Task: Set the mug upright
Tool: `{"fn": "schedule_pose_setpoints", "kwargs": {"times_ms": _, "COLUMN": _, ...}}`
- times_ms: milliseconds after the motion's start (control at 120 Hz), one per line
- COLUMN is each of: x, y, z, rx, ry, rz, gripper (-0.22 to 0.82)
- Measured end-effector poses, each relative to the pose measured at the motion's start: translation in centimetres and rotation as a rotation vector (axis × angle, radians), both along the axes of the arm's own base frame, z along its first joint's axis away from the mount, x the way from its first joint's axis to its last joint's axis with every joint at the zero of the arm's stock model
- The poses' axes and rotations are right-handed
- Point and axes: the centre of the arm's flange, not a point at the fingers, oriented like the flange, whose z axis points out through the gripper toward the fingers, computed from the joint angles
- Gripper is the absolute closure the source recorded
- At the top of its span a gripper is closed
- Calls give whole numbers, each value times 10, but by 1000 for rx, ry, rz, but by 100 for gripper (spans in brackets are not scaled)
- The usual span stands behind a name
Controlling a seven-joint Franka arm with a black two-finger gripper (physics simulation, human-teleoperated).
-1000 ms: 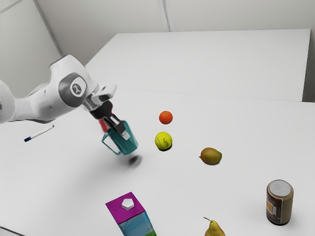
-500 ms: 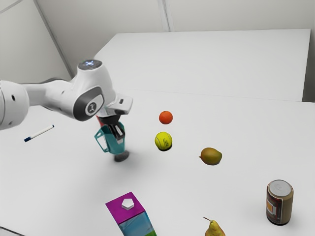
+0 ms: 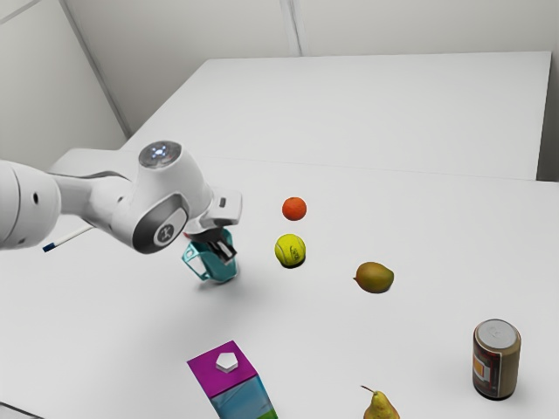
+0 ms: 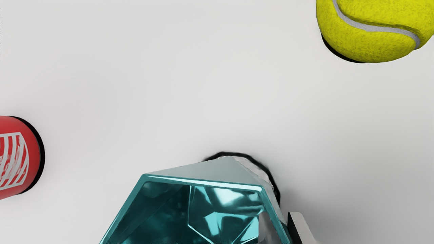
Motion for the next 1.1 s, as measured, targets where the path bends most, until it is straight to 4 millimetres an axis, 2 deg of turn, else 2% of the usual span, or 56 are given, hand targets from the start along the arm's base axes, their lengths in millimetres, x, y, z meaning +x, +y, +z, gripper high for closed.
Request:
{"fn": "schedule_pose_setpoints", "kwargs": {"times_ms": 167, "x": 0, "y": -5, "z": 0, "rx": -18, "ry": -34, "rz": 19, "gripper": 77}}
{"fn": "schedule_pose_setpoints", "kwargs": {"times_ms": 583, "x": 0, "y": -13, "z": 8, "rx": -37, "ry": -55, "rz": 38, "gripper": 29}}
{"fn": "schedule_pose_setpoints", "kwargs": {"times_ms": 800, "x": 2, "y": -5, "z": 28, "rx": -48, "ry": -80, "rz": 61, "gripper": 11}}
{"fn": "schedule_pose_setpoints", "kwargs": {"times_ms": 933, "x": 14, "y": -1, "z": 53, "rx": -53, "ry": -114, "rz": 77, "gripper": 6}}
{"fn": "schedule_pose_setpoints", "kwargs": {"times_ms": 1100, "x": 57, "y": -4, "z": 122, "rx": -55, "ry": -136, "rz": 120, "gripper": 3}}
